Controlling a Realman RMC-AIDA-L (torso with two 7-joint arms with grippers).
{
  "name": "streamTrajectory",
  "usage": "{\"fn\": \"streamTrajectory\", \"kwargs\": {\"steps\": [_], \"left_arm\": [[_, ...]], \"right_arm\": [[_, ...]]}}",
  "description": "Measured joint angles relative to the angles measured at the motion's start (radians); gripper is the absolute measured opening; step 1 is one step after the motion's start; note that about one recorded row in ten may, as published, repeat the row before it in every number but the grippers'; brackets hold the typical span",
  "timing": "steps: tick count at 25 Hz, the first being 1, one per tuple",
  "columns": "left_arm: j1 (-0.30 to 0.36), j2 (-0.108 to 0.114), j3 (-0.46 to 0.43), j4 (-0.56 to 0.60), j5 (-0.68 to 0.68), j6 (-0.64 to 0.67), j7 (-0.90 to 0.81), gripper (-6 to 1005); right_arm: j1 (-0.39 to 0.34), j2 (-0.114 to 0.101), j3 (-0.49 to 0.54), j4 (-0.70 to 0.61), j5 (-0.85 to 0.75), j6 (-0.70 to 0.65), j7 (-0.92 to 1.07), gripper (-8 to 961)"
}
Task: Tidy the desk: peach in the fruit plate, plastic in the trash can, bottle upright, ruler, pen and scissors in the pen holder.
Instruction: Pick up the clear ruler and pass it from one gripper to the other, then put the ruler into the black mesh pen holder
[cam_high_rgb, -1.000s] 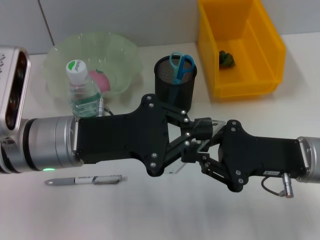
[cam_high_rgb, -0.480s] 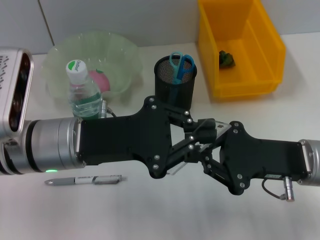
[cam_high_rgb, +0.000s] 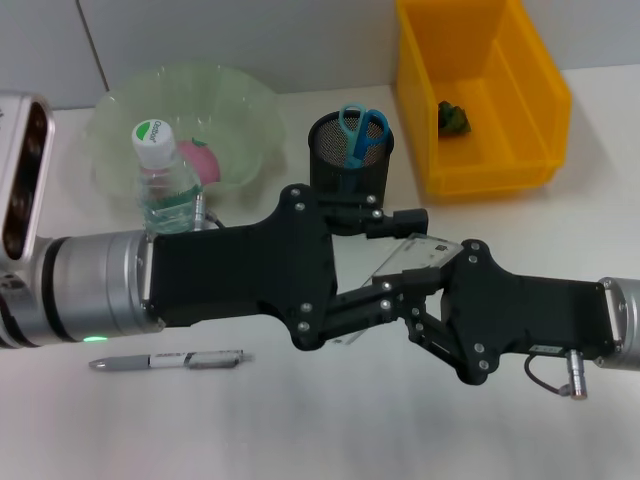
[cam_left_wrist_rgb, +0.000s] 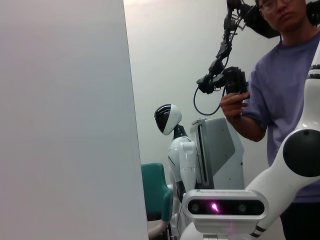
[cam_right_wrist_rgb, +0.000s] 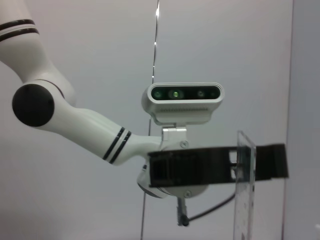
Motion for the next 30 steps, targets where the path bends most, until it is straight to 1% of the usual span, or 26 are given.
{"fn": "streamTrajectory", "kwargs": {"steps": [3,5,7,10,13,16,19,23,27,30], "left_arm": [[0.011,0.005,-0.007,0.0,-0.009,0.013,-0.003,328],[0.024,0.008,-0.02,0.0,-0.007,0.019,-0.004,365],[0.047,0.014,-0.057,-0.002,0.017,0.012,-0.004,402],[0.093,0.019,-0.15,-0.024,0.077,-0.019,0.006,515],[0.142,0.018,-0.242,-0.06,0.146,-0.042,0.04,627],[0.178,0.016,-0.298,-0.099,0.168,-0.045,0.075,808],[0.195,0.017,-0.311,-0.128,0.169,-0.046,0.09,808],[0.197,0.018,-0.312,-0.142,0.17,-0.057,0.09,808],[0.191,0.019,-0.313,-0.144,0.17,-0.059,0.082,808],[0.187,0.021,-0.313,-0.144,0.17,-0.06,0.08,808]], "right_arm": [[-0.013,0.0,0.035,0.0,0.022,0.034,0.004,7],[-0.023,0.0,0.067,0.001,0.066,0.069,0.013,7],[-0.03,0.0,0.088,0.002,0.148,0.114,0.022,7],[-0.025,0.0,0.088,0.009,0.281,0.191,0.022,7],[0.022,0.001,0.077,0.053,0.382,0.246,-0.035,6],[0.095,0.002,0.079,0.129,0.443,0.307,-0.135,6],[0.17,0.003,0.085,0.205,0.472,0.398,-0.226,6],[0.251,0.005,0.083,0.278,0.478,0.5,-0.294,7],[0.292,0.006,0.078,0.316,0.478,0.554,-0.299,13],[0.302,0.006,0.077,0.332,0.479,0.583,-0.285,17]]}}
